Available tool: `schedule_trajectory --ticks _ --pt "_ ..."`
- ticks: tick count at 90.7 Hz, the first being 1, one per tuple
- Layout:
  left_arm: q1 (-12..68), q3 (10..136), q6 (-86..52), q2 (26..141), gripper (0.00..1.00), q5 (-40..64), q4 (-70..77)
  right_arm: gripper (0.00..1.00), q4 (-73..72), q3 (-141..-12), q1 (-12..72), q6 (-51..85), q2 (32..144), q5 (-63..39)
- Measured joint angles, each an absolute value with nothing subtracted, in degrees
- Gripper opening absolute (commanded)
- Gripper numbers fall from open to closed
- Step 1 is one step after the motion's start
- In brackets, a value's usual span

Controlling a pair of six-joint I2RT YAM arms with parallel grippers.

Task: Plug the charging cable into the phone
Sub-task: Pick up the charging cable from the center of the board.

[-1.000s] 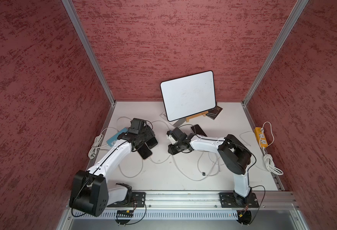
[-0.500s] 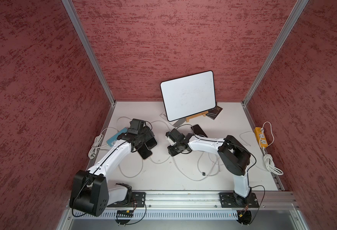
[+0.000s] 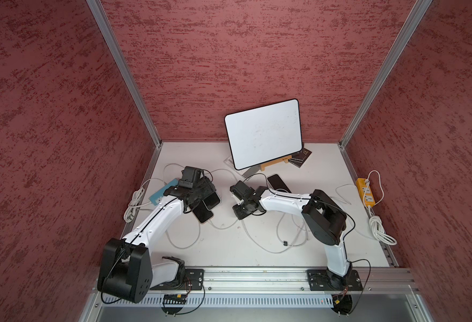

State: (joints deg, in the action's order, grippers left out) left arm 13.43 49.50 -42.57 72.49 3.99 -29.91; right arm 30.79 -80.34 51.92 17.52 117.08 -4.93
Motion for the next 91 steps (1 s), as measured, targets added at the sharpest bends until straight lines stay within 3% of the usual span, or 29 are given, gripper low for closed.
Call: schedule_trajectory --ticks 34,53,77,91 --pt "13.23 49.50 -42.54 72.66 0.00 4.12 -29.87 0.19 31.90 -81.71 51.94 17.45 117.93 -3.84" --pt "13.17 49.50 -42.54 72.82 0.00 4.16 -29.82 0.00 32.47 -81.87 51.94 16.69 117.97 -3.22" --pt "13.17 49.50 -42.54 72.79 0.00 4.21 -29.82 0.00 29.82 -79.07 51.94 14.17 115.31 -4.89" --pt "13.17 49.50 -42.59 72.14 0.00 4.67 -29.95 0.00 22.63 -71.90 51.96 11.22 105.56 -13.82"
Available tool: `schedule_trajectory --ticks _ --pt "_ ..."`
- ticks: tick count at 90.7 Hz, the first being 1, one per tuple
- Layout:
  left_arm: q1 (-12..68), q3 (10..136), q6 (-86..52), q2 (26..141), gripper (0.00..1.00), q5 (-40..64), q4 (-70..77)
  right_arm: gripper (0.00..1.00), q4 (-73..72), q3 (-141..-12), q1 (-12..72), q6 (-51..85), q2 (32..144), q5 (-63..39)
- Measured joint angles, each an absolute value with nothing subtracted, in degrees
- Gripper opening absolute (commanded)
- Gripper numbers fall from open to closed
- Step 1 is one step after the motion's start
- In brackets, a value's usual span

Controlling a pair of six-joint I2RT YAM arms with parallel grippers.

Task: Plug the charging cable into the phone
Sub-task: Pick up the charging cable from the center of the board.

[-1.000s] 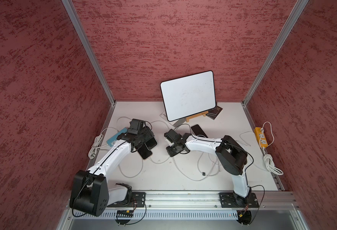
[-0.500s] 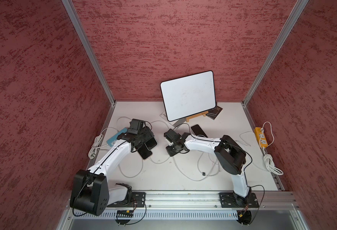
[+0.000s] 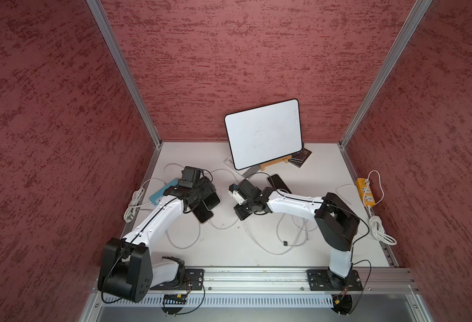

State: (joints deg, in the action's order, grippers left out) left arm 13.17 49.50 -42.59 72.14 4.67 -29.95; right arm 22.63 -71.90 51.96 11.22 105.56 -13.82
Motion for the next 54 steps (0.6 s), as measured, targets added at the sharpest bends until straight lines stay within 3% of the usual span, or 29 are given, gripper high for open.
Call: schedule_trajectory --ticks 11,23,54 --pt "13.17 49.47 -42.65 68.79 0.00 6.09 -29.56 0.00 15.14 -66.96 51.96 11.29 97.82 -23.38" --pt "13.23 49.47 -42.85 63.55 0.00 7.73 -28.23 0.00 7.07 -65.08 51.96 13.85 96.44 -30.94" --pt "13.56 49.47 -42.89 61.17 0.00 9.43 -28.53 0.00 -2.87 -62.89 51.96 21.06 97.97 -36.88"
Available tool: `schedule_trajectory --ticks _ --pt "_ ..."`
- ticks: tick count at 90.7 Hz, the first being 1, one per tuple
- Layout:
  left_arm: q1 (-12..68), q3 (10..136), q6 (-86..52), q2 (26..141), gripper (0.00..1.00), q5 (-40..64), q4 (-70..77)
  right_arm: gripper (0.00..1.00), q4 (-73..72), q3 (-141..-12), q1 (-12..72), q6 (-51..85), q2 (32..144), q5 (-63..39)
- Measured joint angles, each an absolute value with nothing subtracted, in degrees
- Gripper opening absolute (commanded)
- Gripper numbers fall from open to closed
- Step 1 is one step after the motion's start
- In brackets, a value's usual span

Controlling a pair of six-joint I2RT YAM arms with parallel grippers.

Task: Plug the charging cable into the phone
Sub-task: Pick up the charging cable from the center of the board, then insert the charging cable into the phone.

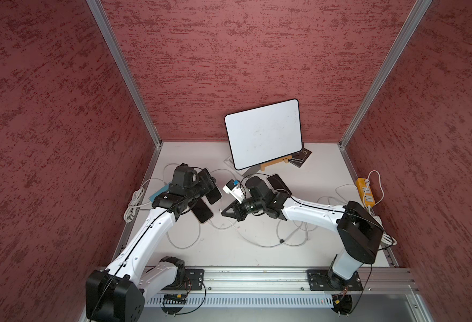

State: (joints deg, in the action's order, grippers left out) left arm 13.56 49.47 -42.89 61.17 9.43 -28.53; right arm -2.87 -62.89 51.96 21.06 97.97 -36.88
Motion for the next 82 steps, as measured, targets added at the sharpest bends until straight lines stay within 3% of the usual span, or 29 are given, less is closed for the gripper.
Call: schedule_trajectory --ticks 82 --pt "13.56 49.47 -43.27 62.37 0.00 9.37 -29.65 0.00 -7.38 -64.34 51.62 26.57 101.36 -32.34"
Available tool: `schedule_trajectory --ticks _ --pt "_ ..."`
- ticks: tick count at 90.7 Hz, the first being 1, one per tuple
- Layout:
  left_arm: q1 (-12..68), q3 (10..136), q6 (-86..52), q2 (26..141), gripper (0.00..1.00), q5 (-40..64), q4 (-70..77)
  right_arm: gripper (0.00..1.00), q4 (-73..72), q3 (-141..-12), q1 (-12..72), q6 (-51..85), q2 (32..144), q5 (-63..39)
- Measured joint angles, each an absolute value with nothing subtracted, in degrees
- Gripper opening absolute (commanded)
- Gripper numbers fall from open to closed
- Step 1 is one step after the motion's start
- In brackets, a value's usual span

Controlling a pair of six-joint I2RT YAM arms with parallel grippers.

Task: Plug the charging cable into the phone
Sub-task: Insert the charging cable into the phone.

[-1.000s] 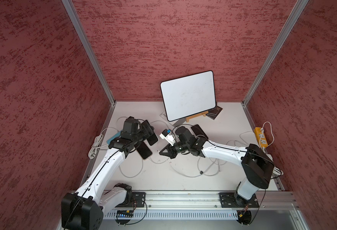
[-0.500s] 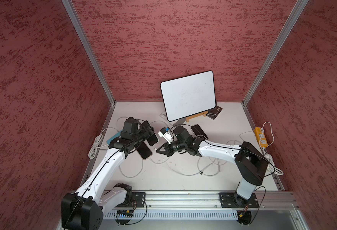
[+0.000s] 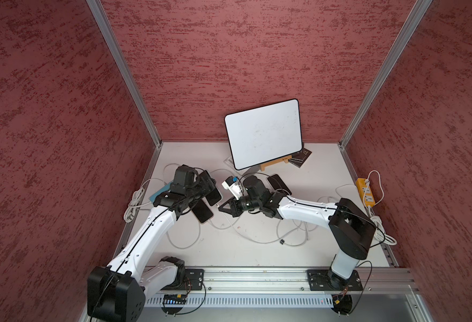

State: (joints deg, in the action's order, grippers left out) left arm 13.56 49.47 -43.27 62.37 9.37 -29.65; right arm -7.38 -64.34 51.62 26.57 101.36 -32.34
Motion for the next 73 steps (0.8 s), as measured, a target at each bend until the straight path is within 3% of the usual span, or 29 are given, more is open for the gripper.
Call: schedule_trajectory --ticks 73 --pt "13.56 49.36 -43.72 62.72 0.00 9.34 -29.45 0.00 -7.64 -64.34 50.96 27.51 101.51 -30.15"
